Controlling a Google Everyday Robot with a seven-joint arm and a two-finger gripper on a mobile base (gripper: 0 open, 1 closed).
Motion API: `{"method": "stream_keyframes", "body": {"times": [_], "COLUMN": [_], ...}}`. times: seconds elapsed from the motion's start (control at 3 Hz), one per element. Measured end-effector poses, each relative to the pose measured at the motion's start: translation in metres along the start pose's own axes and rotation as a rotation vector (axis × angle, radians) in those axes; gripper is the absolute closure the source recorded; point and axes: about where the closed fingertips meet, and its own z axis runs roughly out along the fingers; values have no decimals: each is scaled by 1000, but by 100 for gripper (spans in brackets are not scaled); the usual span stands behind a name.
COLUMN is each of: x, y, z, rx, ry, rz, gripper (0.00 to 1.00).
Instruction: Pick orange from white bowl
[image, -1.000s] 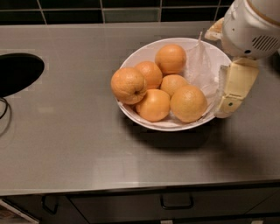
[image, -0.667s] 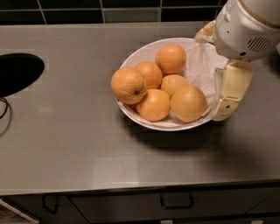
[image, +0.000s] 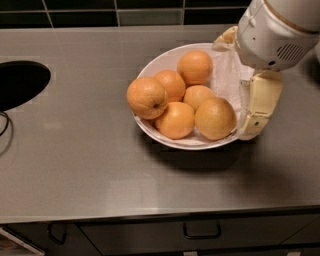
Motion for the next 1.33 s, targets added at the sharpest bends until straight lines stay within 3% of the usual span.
{"method": "stream_keyframes", "body": {"times": [1.0,1.33], "x": [-101,-101], "y": [-16,-19], "z": [46,50], "rx": [-40,-37], "ry": [-63,-63], "rz": [-184,-182], "gripper": [0,0]}}
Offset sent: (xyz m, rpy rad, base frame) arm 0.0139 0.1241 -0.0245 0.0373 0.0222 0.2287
